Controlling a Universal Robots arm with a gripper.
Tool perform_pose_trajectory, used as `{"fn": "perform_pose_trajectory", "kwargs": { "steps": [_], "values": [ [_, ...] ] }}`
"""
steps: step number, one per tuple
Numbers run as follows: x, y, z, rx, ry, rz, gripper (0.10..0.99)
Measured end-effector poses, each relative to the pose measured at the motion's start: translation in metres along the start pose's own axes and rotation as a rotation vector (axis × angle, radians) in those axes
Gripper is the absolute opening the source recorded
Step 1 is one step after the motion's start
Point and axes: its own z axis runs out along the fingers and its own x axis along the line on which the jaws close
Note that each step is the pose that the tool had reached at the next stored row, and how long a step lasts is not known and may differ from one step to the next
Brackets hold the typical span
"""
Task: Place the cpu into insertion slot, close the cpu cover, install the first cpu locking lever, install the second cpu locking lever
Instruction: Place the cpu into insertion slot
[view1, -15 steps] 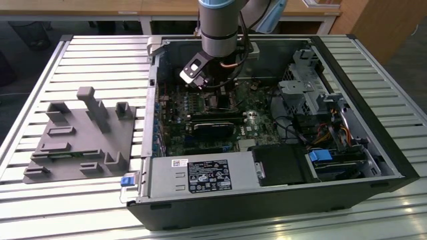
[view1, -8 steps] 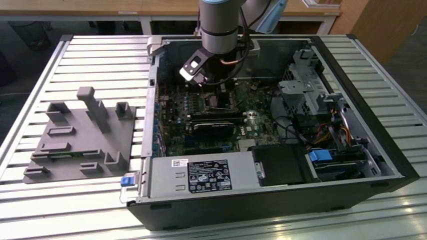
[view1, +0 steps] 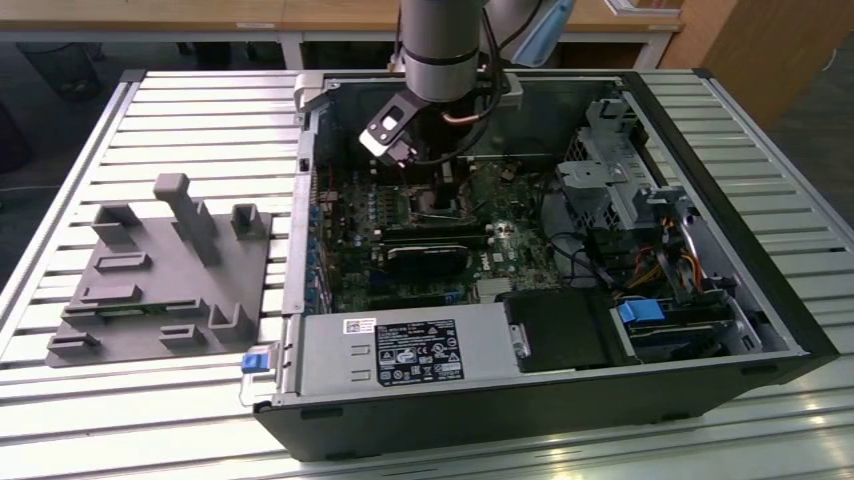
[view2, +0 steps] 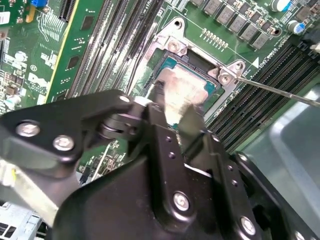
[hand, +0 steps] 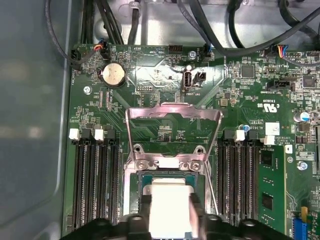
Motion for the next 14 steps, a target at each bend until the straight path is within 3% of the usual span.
{"fn": "perform_pose_trajectory", "kwargs": {
  "steps": [5,7,8,14],
  "values": [
    [-0.0001,0.0011,-0.0031,0.003,0.0001,0.000,0.184],
    [-0.0001,0.0012,-0.0044,0.003,0.0000,0.000,0.184],
    [-0.0001,0.0013,-0.0051,0.003,0.0001,0.000,0.122],
    [0.0000,0.0016,-0.0084,0.003,0.0002,0.000,0.122]
  ]
}}
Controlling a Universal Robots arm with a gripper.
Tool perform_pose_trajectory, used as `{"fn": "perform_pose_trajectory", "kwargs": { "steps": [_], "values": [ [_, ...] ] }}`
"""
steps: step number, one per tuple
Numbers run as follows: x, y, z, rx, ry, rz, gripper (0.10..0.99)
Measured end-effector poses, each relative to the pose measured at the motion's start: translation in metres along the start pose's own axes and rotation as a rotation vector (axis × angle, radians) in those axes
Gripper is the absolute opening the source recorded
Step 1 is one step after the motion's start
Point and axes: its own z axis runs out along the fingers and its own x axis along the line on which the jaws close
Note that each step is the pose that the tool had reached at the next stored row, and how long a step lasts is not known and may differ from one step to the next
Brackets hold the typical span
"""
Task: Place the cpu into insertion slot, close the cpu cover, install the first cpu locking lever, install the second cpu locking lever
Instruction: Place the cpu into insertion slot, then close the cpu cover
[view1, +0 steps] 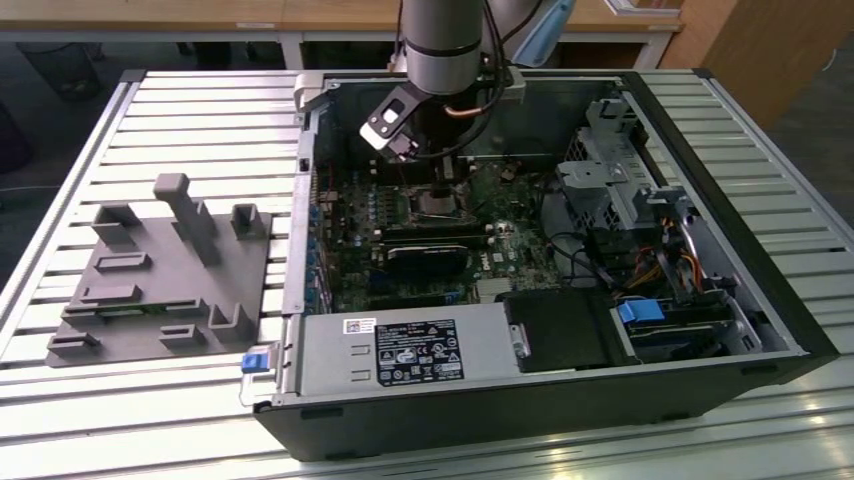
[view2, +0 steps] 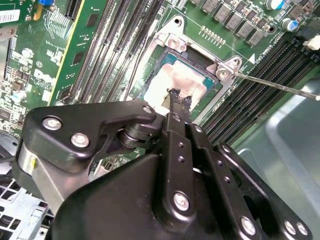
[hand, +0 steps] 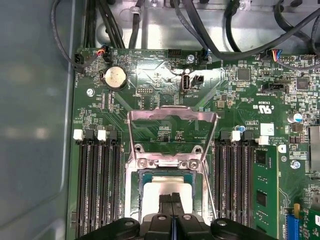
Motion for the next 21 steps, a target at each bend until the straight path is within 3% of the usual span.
{"fn": "perform_pose_trajectory", "kwargs": {
  "steps": [21],
  "values": [
    [-0.0001,0.0007,-0.0102,0.000,0.0022,0.000,0.122]
  ]
}}
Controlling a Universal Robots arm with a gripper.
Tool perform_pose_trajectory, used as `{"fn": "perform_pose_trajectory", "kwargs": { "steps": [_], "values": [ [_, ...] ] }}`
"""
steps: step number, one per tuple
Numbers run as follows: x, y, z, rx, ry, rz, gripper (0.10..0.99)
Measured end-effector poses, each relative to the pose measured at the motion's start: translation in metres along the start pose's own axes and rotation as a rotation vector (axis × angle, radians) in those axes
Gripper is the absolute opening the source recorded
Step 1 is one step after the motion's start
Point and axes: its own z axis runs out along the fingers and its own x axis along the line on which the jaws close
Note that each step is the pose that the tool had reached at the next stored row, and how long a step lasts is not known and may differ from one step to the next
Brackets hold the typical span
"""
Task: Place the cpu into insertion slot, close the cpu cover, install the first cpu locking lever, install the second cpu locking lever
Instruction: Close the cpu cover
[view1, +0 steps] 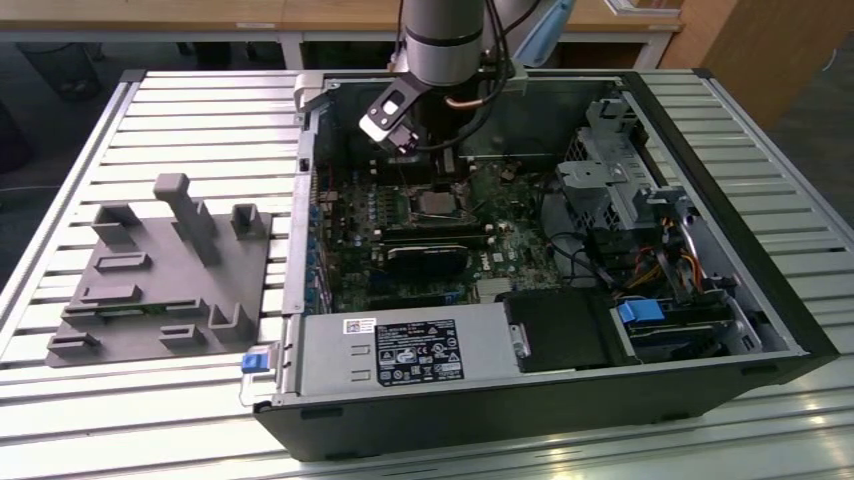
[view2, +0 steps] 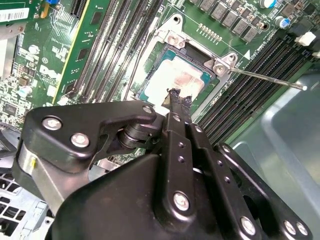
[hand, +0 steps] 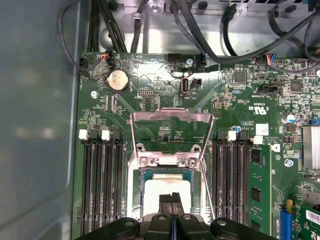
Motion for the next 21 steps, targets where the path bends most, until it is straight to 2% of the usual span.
{"fn": "perform_pose_trajectory", "kwargs": {
  "steps": [10,21],
  "values": [
    [-0.0001,0.0001,-0.0022,0.000,0.0000,0.000,0.122],
    [-0.0001,0.0008,-0.0107,0.000,0.0002,0.000,0.122]
  ]
}}
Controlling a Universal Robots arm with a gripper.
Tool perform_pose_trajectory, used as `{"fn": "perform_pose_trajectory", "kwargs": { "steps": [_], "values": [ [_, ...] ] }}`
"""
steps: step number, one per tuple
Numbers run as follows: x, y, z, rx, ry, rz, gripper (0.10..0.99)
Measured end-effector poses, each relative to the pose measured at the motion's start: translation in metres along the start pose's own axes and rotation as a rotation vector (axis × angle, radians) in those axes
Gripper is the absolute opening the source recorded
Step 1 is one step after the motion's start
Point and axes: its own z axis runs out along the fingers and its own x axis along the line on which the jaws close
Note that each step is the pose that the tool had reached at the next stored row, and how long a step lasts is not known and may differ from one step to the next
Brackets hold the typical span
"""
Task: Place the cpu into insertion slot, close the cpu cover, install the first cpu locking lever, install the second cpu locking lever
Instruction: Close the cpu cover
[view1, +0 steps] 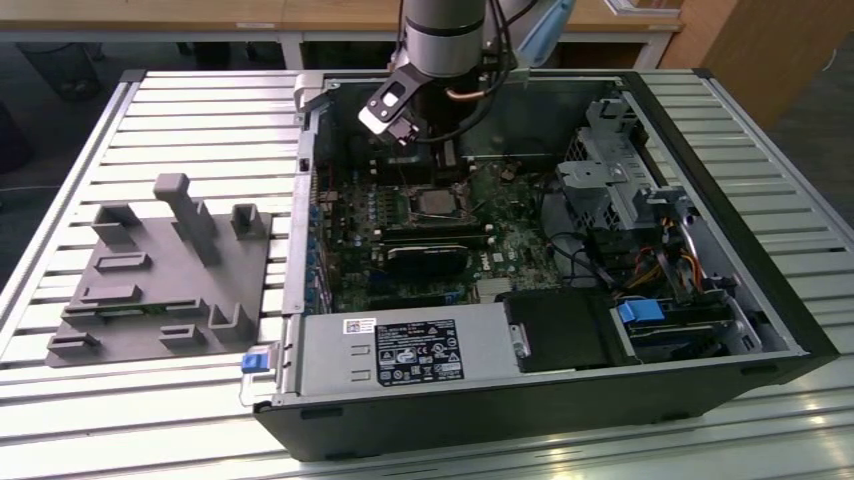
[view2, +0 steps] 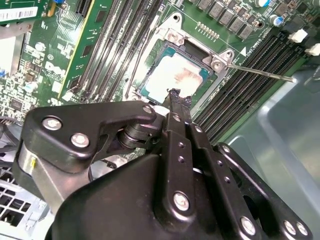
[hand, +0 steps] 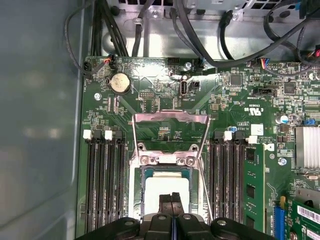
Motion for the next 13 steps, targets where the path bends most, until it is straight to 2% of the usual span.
{"fn": "perform_pose_trajectory", "kwargs": {
  "steps": [4,13],
  "values": [
    [0.0000,0.0004,-0.0053,0.000,-0.0001,0.000,0.122],
    [-0.0048,0.0007,-0.0052,0.000,0.0003,0.000,0.122]
  ]
}}
